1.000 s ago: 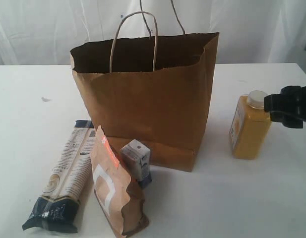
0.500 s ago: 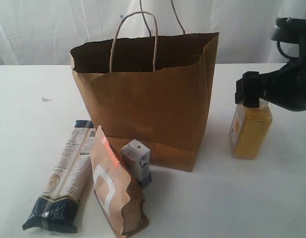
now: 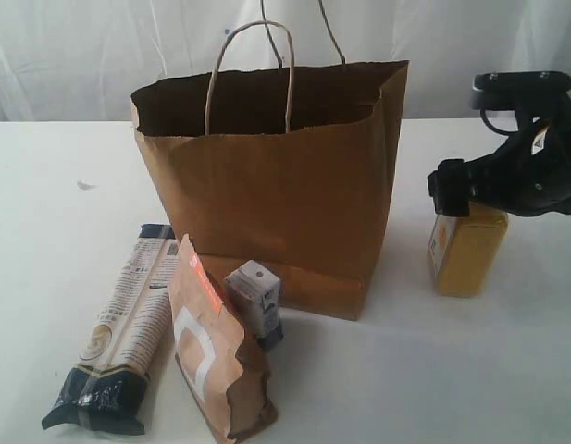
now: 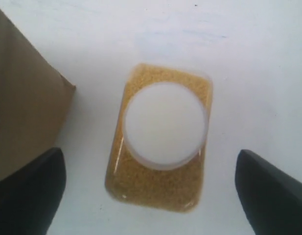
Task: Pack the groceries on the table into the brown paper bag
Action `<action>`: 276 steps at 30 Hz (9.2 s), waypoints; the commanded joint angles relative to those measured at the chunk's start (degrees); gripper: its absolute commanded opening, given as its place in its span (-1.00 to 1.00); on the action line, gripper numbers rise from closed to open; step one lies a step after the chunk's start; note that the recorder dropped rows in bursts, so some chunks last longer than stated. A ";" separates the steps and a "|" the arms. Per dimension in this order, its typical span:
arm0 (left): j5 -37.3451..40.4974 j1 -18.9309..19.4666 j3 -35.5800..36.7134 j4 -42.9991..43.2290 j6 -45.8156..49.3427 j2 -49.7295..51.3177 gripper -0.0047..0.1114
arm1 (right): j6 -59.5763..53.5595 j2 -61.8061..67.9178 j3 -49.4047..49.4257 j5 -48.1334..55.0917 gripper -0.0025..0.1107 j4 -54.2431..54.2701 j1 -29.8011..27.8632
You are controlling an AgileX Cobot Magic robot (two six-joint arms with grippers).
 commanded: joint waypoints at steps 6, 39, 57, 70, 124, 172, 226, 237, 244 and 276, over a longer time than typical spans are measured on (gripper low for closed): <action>-0.18 -0.42 0.24 -0.07 -0.15 -0.25 -0.92 | -0.62 6.57 -0.55 -4.82 0.53 -1.78 -0.68; -0.18 -0.42 0.24 -0.07 -0.15 -0.25 -0.92 | -8.62 -22.90 -22.07 11.69 -0.96 1.60 7.78; -0.18 -0.42 0.24 -0.07 -0.15 -0.25 -0.92 | -10.37 -9.87 -32.06 7.81 -0.96 7.76 16.83; -0.18 -0.42 0.24 -0.07 -0.15 -0.25 -0.92 | -17.47 -5.56 -31.95 2.87 -0.96 14.05 17.70; -0.18 -0.42 0.24 -0.07 -0.15 -0.25 -0.92 | -12.25 6.08 -31.85 15.35 -0.96 -1.45 17.58; -0.18 -0.42 0.24 -0.07 -0.15 -0.25 -0.92 | -9.18 -5.05 -28.91 19.83 0.43 -4.95 17.58; -0.18 -0.42 0.24 0.04 -0.15 -0.25 -0.92 | -3.01 -66.93 26.26 7.25 -0.96 4.63 17.46; -0.18 -0.42 0.24 0.04 -0.15 -0.25 -0.92 | -4.07 -77.38 26.87 7.84 -0.96 -1.41 11.18; -0.18 -0.42 0.24 0.04 -0.15 -0.25 -0.92 | -4.96 -79.54 35.98 0.23 -0.96 -2.92 8.96; -0.18 -0.42 0.24 0.04 -0.15 -0.25 -0.92 | 6.08 -79.54 54.19 -12.48 -0.96 -2.55 8.58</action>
